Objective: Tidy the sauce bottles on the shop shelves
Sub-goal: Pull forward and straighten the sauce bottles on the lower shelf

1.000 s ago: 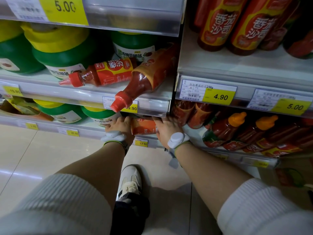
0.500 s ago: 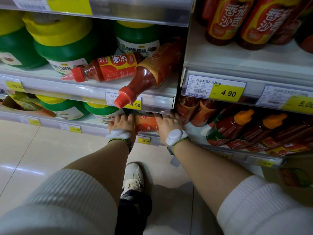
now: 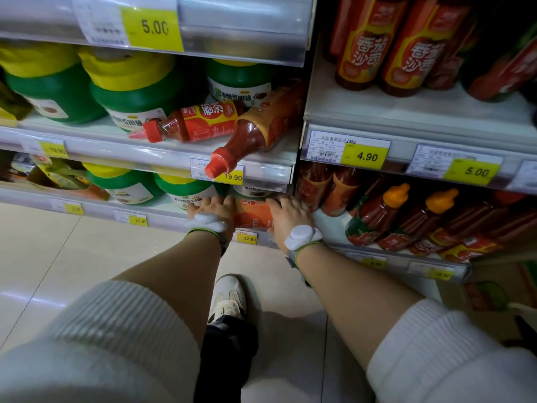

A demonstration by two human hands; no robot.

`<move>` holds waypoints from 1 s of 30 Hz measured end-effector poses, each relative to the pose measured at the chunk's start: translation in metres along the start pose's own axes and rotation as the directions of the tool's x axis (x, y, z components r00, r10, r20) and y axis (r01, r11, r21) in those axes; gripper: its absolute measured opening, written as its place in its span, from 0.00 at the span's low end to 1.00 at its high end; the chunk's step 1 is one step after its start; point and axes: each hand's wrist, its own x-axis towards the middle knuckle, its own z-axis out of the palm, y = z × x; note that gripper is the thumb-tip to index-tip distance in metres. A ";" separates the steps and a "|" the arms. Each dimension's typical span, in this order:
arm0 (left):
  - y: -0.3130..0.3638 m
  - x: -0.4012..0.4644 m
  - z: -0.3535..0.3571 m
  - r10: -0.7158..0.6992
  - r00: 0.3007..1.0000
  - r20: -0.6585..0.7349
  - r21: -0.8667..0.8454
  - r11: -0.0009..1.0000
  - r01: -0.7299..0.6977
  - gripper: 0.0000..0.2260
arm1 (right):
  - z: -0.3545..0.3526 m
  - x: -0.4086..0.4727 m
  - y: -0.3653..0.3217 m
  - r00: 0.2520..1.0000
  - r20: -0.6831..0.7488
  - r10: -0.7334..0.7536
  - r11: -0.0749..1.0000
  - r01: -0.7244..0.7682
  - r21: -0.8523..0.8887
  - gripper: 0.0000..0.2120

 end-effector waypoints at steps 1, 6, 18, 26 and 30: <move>0.001 -0.004 -0.003 0.009 1.000 0.005 0.012 1.000 -0.009 0.20 | -0.002 -0.004 0.000 1.000 0.001 0.001 1.000 -0.001 -0.002 0.24; 0.002 -0.025 -0.019 0.038 0.998 0.040 0.034 0.999 -0.039 0.22 | -0.012 -0.025 0.002 1.000 -0.005 -0.005 1.000 0.005 0.019 0.25; 0.021 -0.075 -0.071 0.195 0.981 0.027 0.201 0.960 -0.196 0.26 | -0.043 -0.085 0.010 0.992 0.056 0.113 0.965 -0.123 0.233 0.27; 0.043 -0.104 -0.096 0.346 0.937 -0.048 0.152 0.930 -0.335 0.22 | -0.060 -0.112 0.020 0.969 0.050 0.242 0.930 -0.246 0.274 0.28; 0.054 -0.114 -0.106 0.365 0.931 -0.005 0.055 0.930 -0.364 0.23 | -0.061 -0.120 0.027 0.966 0.015 0.259 0.912 -0.249 0.327 0.24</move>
